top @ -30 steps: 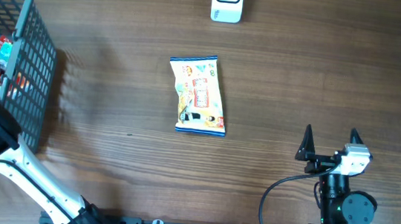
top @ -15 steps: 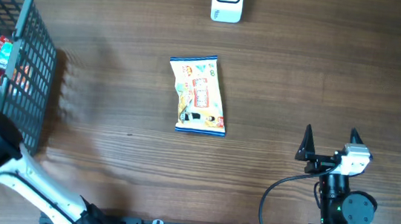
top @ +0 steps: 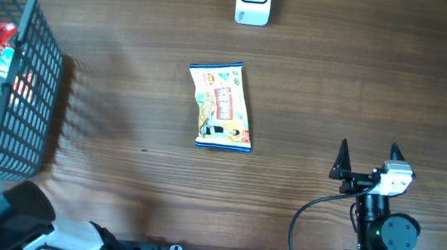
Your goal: Scan the item barcode
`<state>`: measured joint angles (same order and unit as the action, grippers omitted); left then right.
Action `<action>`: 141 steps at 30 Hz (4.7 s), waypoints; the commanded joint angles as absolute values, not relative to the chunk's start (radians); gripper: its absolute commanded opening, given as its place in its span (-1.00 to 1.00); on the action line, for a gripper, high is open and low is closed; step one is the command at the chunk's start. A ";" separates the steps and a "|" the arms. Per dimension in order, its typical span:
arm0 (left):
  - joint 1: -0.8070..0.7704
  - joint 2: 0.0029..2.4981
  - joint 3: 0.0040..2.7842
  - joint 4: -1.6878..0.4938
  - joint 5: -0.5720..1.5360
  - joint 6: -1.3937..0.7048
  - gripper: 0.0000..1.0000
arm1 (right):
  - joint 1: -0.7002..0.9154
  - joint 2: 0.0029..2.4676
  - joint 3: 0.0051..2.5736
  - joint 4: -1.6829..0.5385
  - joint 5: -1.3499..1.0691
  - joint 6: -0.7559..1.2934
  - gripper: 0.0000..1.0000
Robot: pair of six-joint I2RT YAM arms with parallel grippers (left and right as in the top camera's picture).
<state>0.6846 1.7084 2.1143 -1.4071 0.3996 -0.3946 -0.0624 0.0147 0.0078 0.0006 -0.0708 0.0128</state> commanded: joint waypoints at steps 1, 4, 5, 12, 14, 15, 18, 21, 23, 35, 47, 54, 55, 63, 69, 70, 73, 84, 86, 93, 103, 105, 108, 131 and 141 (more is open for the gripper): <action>0.553 1.680 2.127 -1.435 0.538 -0.395 -0.92 | -0.067 0.007 0.005 0.003 -0.079 0.002 1.00; 0.428 1.684 2.126 -1.456 0.533 -0.346 -0.92 | -0.067 0.007 0.005 0.003 -0.079 0.002 0.99; 0.383 1.687 2.124 -1.461 0.527 -0.335 -0.92 | -0.067 0.007 0.005 0.004 -0.079 0.003 0.99; 0.067 1.691 2.020 -1.467 0.229 -0.357 -0.92 | -0.067 0.007 0.005 0.004 -0.079 0.002 0.99; -0.016 1.691 1.933 -1.458 0.128 -0.397 -0.92 | -0.067 0.007 0.005 0.003 -0.079 0.002 0.99; -0.046 1.691 1.884 -1.444 0.095 -0.422 -0.92 | -0.067 0.007 0.005 0.003 -0.079 0.002 0.99; -0.115 1.691 1.706 -1.339 0.070 -0.495 -0.92 | -0.067 0.007 0.005 0.004 -0.079 0.002 1.00; -0.166 1.691 1.514 -1.171 0.070 -0.590 -0.92 | -0.067 0.007 0.005 0.003 -0.079 0.002 0.99; -0.191 1.691 1.399 -1.047 0.090 -0.619 -0.92 | -0.067 0.007 0.005 0.004 -0.079 0.002 1.00; -0.220 1.691 1.163 -0.704 0.096 -0.610 0.40 | -0.067 0.007 0.005 0.003 -0.079 0.002 1.00; -0.220 1.647 1.443 -0.850 0.088 -0.467 0.93 | -0.067 0.007 0.005 0.004 -0.079 0.003 0.99; -0.220 1.621 1.565 -0.974 -0.095 -0.496 -0.40 | -0.067 0.007 0.005 0.003 -0.079 0.002 0.99; -0.220 1.629 1.559 -0.975 -0.094 -0.513 -0.62 | -0.067 0.007 0.005 0.003 -0.079 0.002 0.99; -0.221 1.771 1.446 -0.969 -0.073 -0.589 -0.92 | -0.067 0.007 0.005 0.004 -0.079 0.002 1.00; -0.221 1.919 1.380 -0.942 0.038 -0.589 -0.92 | -0.067 0.007 0.005 0.004 -0.079 0.002 0.99; -0.221 1.947 1.375 -0.941 0.041 -0.589 -0.92 | -0.067 0.007 0.005 0.004 -0.079 0.002 0.99; -0.221 1.995 1.374 -0.943 0.040 -0.588 -0.92 | -0.067 0.007 0.005 0.004 -0.079 0.002 0.99; -0.218 1.979 1.488 -1.021 0.028 -0.533 -0.92 | -0.067 0.007 0.005 0.003 -0.079 0.002 0.99; -0.216 1.962 1.559 -1.087 -0.019 -0.525 -0.92 | -0.067 0.007 0.005 0.004 -0.079 0.002 0.99; -0.195 1.880 1.689 -1.214 -0.203 -0.548 -0.92 | -0.067 0.007 0.005 0.003 -0.079 0.003 1.00; -0.187 1.911 1.437 -1.082 -0.060 -0.611 -0.92 | -0.067 0.007 0.005 0.003 -0.079 0.003 0.99; -0.187 1.912 1.354 -1.005 -0.025 -0.611 -0.92 | -0.067 0.007 0.005 0.004 -0.079 0.002 1.00; -0.187 1.912 1.281 -0.947 -0.025 -0.615 -0.92 | -0.067 0.007 0.005 0.003 -0.079 0.003 0.99; -0.146 1.906 1.645 -1.235 -0.159 -0.607 -0.92 | -0.067 0.007 0.005 0.003 -0.079 0.002 0.99; -0.131 1.912 1.476 -1.236 -0.245 -0.612 -0.92 | -0.067 0.007 0.005 0.003 -0.079 0.002 0.99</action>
